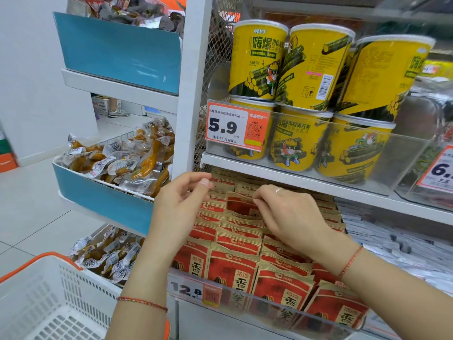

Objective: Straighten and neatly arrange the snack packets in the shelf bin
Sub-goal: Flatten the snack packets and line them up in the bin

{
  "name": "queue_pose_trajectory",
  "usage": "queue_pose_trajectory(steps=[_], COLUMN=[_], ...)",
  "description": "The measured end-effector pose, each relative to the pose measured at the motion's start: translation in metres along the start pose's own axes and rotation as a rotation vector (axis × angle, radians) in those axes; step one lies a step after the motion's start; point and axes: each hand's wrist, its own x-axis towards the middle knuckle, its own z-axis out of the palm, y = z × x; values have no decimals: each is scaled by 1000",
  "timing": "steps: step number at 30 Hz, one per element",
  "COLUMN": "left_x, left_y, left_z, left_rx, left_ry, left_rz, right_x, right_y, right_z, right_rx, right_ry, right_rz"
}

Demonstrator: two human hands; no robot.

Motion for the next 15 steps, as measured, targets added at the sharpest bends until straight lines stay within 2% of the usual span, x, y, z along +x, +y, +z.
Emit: queue_pose_trajectory(steps=[6,8,12,15], left_x=[0,0,-5,-8], left_y=[0,2,6,9], left_z=[2,3,10,12], left_rx=[-3,7,-24,-92], left_ry=[-1,-65,-298,-339], left_rz=[-6,1,22,33], right_x=[15,20,34,42], right_y=[-1,-4,-9,-18], right_z=[-35,-45,-61,-71], right_rx=[83,144,272,441], right_ry=[244,332,419,422], right_rz=[21,30,108,182])
